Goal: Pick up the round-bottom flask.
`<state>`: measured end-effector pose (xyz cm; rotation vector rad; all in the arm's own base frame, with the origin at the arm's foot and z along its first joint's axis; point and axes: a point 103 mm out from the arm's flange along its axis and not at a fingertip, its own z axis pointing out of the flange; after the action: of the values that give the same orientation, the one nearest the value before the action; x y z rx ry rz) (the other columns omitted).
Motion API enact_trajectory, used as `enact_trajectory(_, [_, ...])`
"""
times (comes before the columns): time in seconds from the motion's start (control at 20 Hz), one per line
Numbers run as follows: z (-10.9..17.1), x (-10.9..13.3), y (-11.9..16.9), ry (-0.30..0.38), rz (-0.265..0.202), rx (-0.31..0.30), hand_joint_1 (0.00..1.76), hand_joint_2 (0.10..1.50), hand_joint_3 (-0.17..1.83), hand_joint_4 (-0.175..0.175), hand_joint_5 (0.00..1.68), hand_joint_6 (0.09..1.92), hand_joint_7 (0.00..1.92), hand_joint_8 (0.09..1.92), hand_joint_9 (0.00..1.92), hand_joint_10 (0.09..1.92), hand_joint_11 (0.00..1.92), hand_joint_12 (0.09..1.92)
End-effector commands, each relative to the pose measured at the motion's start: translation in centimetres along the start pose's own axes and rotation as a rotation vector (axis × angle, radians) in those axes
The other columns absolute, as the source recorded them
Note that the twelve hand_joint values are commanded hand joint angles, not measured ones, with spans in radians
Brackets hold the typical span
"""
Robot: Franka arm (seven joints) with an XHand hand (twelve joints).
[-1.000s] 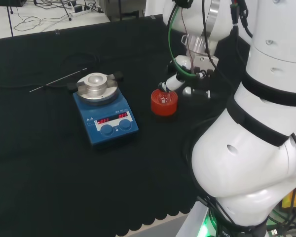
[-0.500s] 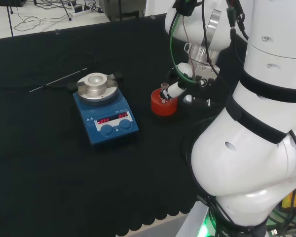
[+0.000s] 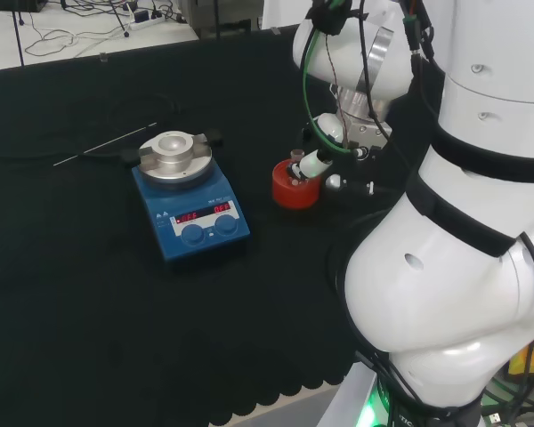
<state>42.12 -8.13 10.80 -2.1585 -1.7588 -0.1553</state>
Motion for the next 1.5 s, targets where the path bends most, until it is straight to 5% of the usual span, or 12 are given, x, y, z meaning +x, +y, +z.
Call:
enact_trajectory(0.05, [0.2, 0.2, 0.6, 0.001, -0.006, 0.004, 0.96, 0.55, 0.62, -0.011, 0.63, 0.52, 0.29, 0.72, 0.48, 0.69, 0.14, 1.41])
enact_trajectory(0.7, [0.3, -0.2, 1.2, -0.005, -0.007, 0.0, 0.95, 0.56, 0.63, -0.013, 0.8, 0.65, 0.29, 0.72, 0.5, 0.69, 0.16, 1.41])
enact_trajectory(1.5, [0.2, -0.1, 1.9, -0.002, -0.006, 0.011, 0.93, 0.59, 0.63, -0.02, 0.82, 0.7, 0.34, 0.72, 0.55, 0.68, 0.21, 1.39])
